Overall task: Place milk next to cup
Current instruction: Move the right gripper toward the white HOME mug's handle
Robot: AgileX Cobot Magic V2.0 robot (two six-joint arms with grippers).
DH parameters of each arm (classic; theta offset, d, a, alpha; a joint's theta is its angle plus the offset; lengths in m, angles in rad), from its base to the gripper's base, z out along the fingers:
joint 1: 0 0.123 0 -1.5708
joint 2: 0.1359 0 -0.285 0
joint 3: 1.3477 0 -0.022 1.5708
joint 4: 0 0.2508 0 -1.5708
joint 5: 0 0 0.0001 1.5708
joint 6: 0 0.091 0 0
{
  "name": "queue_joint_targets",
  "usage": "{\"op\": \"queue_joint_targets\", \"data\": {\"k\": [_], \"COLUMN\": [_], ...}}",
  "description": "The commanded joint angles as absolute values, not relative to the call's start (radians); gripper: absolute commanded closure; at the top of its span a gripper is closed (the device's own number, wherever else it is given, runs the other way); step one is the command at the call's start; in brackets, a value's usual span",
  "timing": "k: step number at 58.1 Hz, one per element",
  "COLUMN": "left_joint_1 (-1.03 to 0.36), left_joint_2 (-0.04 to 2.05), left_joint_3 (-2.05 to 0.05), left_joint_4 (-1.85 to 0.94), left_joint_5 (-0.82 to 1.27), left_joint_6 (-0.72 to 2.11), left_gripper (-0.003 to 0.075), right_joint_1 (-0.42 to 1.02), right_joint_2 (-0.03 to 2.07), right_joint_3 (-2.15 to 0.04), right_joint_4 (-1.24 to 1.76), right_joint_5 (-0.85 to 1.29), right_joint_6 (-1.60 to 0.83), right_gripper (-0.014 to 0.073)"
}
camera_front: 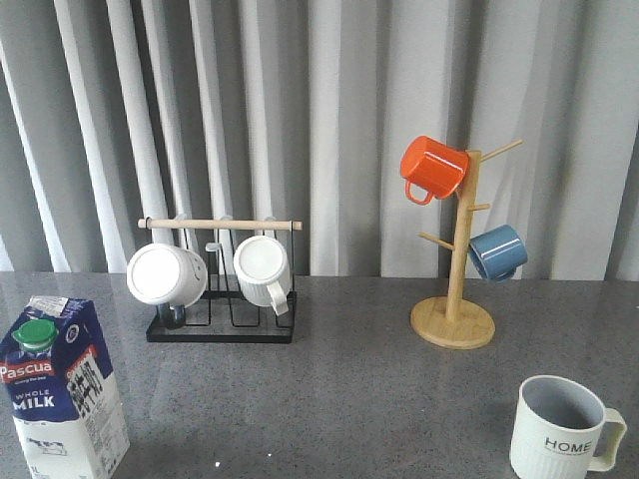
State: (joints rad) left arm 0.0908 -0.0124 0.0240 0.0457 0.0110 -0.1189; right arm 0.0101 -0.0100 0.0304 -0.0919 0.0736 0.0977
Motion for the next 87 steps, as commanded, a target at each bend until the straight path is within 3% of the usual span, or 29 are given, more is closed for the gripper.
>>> {"op": "queue_joint_targets", "data": {"k": [1,87], "left_joint_1": [0.090,0.089], "left_joint_2": [-0.023,-0.023], "left_joint_3": [0.007,0.006], "left_joint_4": [0.047,0.051], "left_joint_5": [-0.063,-0.119], "left_joint_6": [-0.127,-0.107], "left_gripper": [0.0726,0.0727], "right_joint_1": [0.006,0.006], "right_joint_2": [-0.022,-0.022], "right_joint_3": [0.035,0.031], "right_joint_4": [-0.101,-0.102], "right_joint_5": [-0.005,-0.068], "right_joint_6": [0.093,0.093], "right_gripper": [0.0596,0.0596]}}
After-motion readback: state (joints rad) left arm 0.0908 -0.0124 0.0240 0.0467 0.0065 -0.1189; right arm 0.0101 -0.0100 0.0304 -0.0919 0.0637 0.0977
